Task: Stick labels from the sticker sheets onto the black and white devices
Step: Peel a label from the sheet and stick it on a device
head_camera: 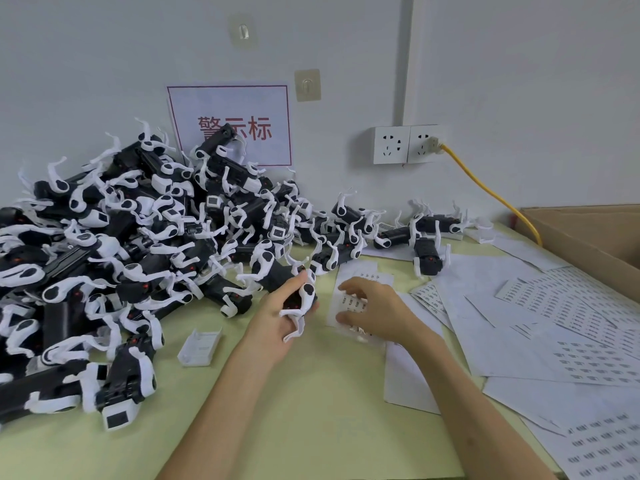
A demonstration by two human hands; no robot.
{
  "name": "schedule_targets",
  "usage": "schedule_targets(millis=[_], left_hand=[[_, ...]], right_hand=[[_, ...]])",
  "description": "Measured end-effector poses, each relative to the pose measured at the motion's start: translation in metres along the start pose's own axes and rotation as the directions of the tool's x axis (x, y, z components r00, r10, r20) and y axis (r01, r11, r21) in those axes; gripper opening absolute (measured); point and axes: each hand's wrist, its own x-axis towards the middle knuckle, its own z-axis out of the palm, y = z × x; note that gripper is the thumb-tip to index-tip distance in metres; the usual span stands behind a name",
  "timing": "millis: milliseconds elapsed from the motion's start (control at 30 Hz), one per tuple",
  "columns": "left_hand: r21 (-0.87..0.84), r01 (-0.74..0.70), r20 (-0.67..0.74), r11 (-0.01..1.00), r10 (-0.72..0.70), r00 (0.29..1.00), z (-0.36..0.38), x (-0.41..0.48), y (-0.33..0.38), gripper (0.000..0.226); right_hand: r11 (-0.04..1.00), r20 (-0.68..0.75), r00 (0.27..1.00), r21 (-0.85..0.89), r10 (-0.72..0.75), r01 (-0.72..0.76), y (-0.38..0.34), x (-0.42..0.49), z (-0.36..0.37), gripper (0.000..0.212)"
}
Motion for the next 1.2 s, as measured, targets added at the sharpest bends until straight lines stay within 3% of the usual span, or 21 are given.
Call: schedule_targets(millis=[100, 200, 300, 400, 500, 600, 700, 800, 933, 1200], left_hand=[[0.185, 0.032, -0.222, 0.982, 0.010, 0.975, 0.002, 0.007, -0.003, 0.012], [0.252, 0.069, -0.166, 0.965, -0.027, 0.986, 0.009, -0.004, -0.006, 0.021], [0.285, -0.012, -0.189, 0.959, 0.068, 0.980, 0.006, -0.014, -0.008, 0.036], [0.297, -0.035, -0.186, 0.954, 0.094, 0.978, 0.010, -0.014, -0.008, 0.013], [0.335, -0.042, -0.178, 0.941, 0.106, 0.978, 0.005, -0.009, -0.011, 0.032], [0.333, -0.045, -0.169, 0.942, 0.107, 0.980, 0.010, -0.013, -0.007, 0.007], [0.305, -0.051, -0.168, 0.951, 0.107, 0.980, 0.009, -0.015, -0.005, 0.028], [0.263, -0.065, -0.149, 0.963, 0.107, 0.983, 0.009, -0.015, -0.007, 0.014], [0.157, -0.025, -0.118, 0.987, 0.044, 0.992, 0.007, -0.013, -0.006, 0.014], [0.243, 0.044, -0.117, 0.969, -0.015, 0.993, 0.016, -0.020, -0.004, 0.027]], right_hand=[[0.989, -0.074, 0.995, 0.127, -0.072, 0.081, -0.008, -0.003, 0.000, 0.050], [0.949, -0.063, 0.985, 0.266, -0.160, 0.171, -0.018, -0.009, 0.001, 0.049], [0.925, -0.037, 0.980, 0.324, -0.196, 0.197, -0.021, -0.010, 0.001, 0.045], [0.899, -0.033, 0.979, 0.391, -0.200, 0.197, -0.021, -0.010, -0.001, 0.039], [0.900, 0.005, 0.975, 0.385, -0.221, 0.202, -0.021, -0.011, -0.002, 0.030], [0.887, 0.028, 0.969, 0.409, -0.244, 0.212, -0.023, -0.012, -0.003, 0.022], [0.865, 0.011, 0.970, 0.454, -0.245, 0.213, -0.023, -0.012, -0.004, 0.015], [0.878, 0.015, 0.972, 0.433, -0.235, 0.206, -0.021, -0.010, -0.003, 0.014], [0.871, -0.081, 0.979, 0.447, -0.188, 0.204, -0.020, -0.008, -0.002, 0.014], [0.908, -0.224, 0.965, 0.360, -0.139, 0.214, -0.020, -0.006, -0.002, 0.009]])
